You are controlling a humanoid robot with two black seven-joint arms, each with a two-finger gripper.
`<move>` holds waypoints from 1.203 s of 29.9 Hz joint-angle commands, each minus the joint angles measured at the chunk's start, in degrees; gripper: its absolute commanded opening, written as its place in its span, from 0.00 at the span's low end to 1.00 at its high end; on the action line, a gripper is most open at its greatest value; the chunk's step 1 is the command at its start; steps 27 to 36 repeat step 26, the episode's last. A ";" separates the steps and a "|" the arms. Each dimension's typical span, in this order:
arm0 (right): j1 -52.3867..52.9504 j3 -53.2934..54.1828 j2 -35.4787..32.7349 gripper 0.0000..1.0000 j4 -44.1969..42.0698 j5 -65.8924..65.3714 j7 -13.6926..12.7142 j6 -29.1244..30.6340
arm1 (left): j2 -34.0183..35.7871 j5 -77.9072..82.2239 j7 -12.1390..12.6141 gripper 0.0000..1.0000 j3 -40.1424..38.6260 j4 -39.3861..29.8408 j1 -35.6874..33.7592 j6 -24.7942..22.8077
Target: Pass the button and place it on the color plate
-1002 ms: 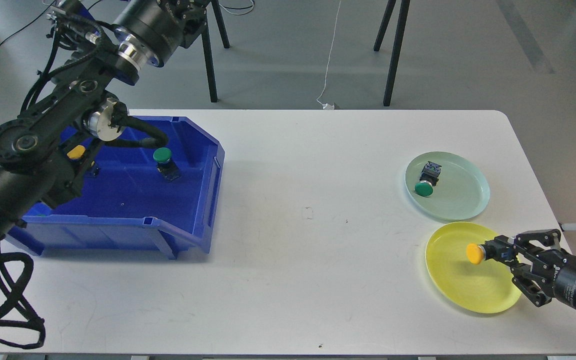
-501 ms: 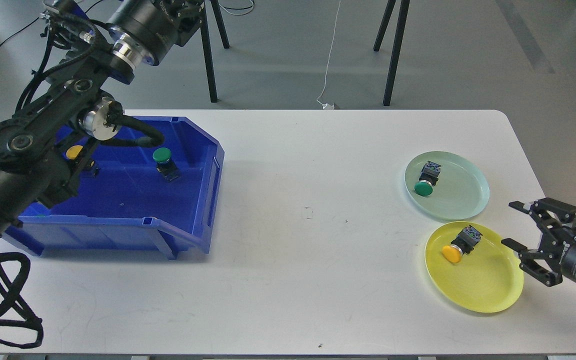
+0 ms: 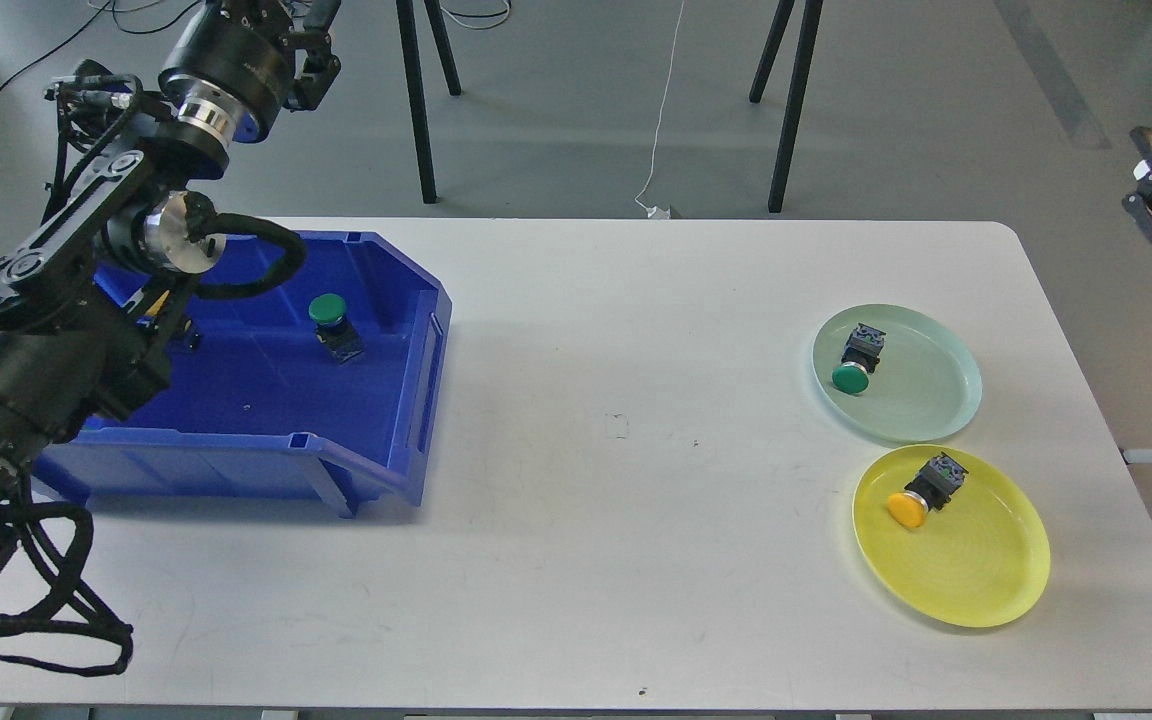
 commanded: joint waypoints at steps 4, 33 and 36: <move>11.82 -1.68 8.68 0.99 -9.80 2.92 -2.44 0.88 | -0.15 -9.78 -0.03 1.00 -2.83 9.01 -0.05 -5.05; 34.51 -12.84 22.40 0.99 -42.69 5.39 -4.91 10.34 | -0.06 -14.45 -0.38 1.00 -5.91 15.01 0.30 -12.18; 34.51 -12.84 22.40 0.99 -42.69 5.39 -4.91 10.34 | -0.06 -14.45 -0.38 1.00 -5.91 15.01 0.30 -12.18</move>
